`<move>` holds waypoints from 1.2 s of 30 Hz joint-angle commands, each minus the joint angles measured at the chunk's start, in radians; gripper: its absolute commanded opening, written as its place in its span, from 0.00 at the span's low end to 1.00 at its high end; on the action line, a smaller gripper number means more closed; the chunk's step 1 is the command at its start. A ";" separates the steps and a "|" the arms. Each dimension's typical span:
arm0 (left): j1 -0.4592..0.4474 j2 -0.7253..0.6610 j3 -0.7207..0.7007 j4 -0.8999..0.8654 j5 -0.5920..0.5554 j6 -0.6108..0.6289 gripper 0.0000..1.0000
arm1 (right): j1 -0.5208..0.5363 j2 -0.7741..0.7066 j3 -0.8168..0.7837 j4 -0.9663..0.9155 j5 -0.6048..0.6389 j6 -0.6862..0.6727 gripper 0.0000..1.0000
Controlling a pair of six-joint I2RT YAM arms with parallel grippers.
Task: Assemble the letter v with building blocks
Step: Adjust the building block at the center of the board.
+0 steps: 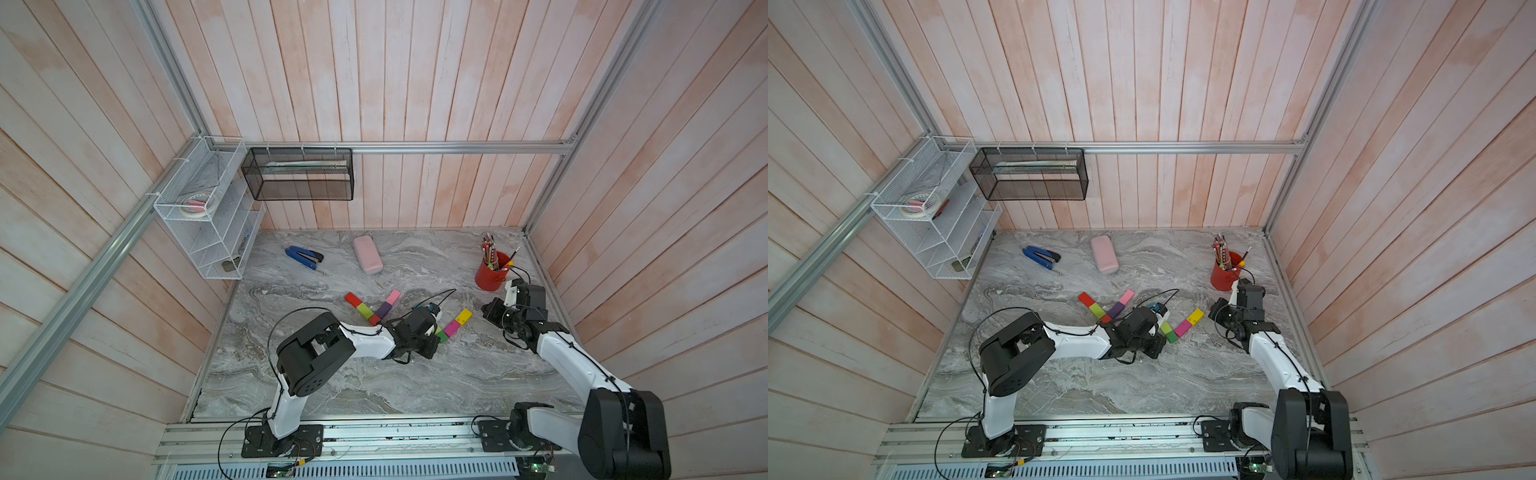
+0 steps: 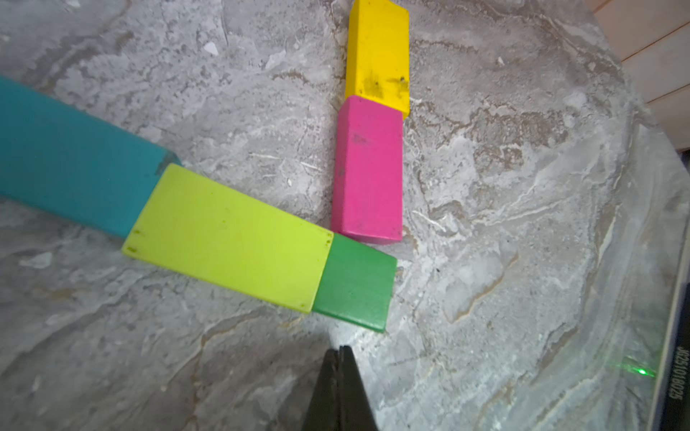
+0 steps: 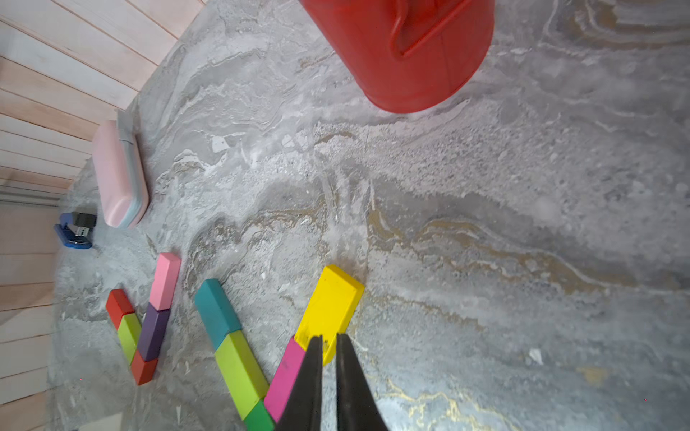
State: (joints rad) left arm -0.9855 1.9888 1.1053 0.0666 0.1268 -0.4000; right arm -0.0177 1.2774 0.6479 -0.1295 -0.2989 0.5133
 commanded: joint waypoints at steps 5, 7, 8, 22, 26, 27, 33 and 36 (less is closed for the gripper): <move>0.001 0.016 -0.003 -0.034 -0.003 0.014 0.00 | -0.012 0.213 0.097 0.002 -0.068 -0.072 0.11; 0.001 0.012 -0.005 -0.034 -0.005 0.015 0.00 | -0.010 0.240 0.101 0.029 -0.073 -0.066 0.10; 0.001 0.012 -0.005 -0.033 -0.005 0.014 0.00 | -0.011 0.248 0.102 0.036 -0.071 -0.066 0.10; 0.001 0.031 0.017 -0.048 0.009 0.023 0.00 | -0.013 0.375 0.116 0.090 -0.075 -0.099 0.10; 0.001 0.042 0.030 -0.056 0.016 0.027 0.00 | -0.013 0.381 0.107 0.097 -0.087 -0.098 0.10; 0.000 0.043 0.032 -0.058 0.017 0.027 0.00 | -0.012 0.380 0.102 0.099 -0.090 -0.096 0.10; 0.001 0.048 0.036 -0.061 0.022 0.027 0.00 | -0.011 0.368 0.068 0.116 -0.094 -0.082 0.10; 0.001 0.050 0.039 -0.062 0.025 0.030 0.00 | -0.011 0.364 0.056 0.124 -0.101 -0.076 0.10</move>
State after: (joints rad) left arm -0.9855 2.0048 1.1343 0.0456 0.1383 -0.3851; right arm -0.0235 1.6402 0.7242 -0.0128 -0.3847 0.4355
